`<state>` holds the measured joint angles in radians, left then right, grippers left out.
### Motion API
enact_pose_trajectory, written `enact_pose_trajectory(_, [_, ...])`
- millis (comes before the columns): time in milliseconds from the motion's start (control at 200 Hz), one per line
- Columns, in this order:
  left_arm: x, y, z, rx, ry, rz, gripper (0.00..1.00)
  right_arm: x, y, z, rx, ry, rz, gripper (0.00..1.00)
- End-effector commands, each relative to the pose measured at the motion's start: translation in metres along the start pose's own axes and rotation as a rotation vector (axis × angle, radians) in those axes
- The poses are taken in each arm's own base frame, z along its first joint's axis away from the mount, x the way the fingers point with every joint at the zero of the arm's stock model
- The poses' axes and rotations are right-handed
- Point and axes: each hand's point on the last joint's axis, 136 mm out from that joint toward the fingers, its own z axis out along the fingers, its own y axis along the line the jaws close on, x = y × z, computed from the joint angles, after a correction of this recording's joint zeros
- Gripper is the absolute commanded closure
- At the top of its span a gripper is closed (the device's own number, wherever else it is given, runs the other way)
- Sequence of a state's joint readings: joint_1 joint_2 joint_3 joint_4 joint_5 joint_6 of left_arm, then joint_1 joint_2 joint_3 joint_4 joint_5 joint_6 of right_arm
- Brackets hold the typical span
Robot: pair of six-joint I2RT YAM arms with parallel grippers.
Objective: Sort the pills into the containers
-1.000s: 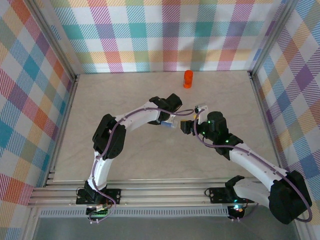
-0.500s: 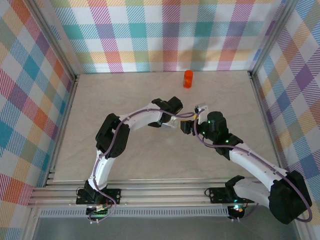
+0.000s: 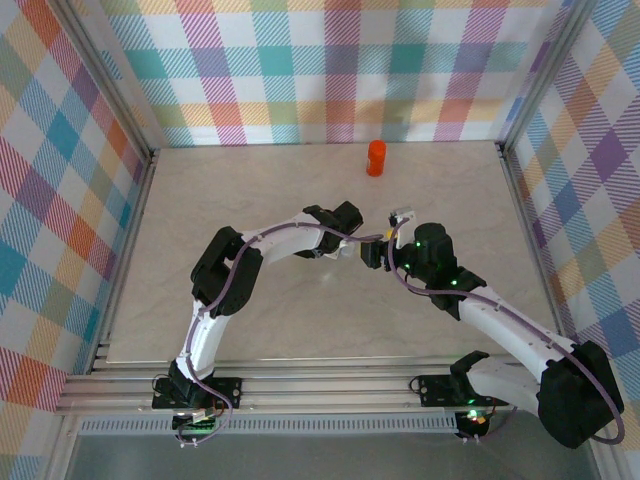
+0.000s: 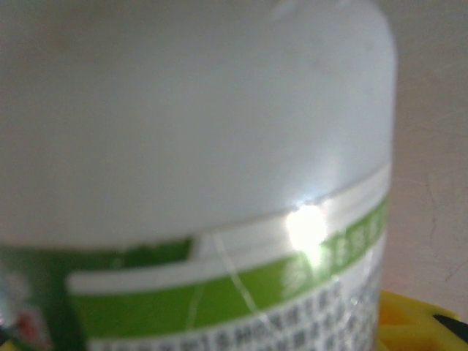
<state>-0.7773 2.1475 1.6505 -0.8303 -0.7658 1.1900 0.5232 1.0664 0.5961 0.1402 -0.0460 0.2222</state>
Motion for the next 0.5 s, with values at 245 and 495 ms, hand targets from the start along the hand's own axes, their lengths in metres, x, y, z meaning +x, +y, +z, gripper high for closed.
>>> enact_pose_trajectory(245, [0.018, -0.001, 0.000, -0.053, 0.104, 0.172, 1.00, -0.005, 0.004, -0.002, -0.023, -0.028, 0.008, 0.21])
enact_pose_trajectory(495, [0.021, 0.010, -0.009, -0.070, 0.085, 0.160, 1.00, -0.005, 0.004, -0.002, -0.024, -0.027, 0.010, 0.21])
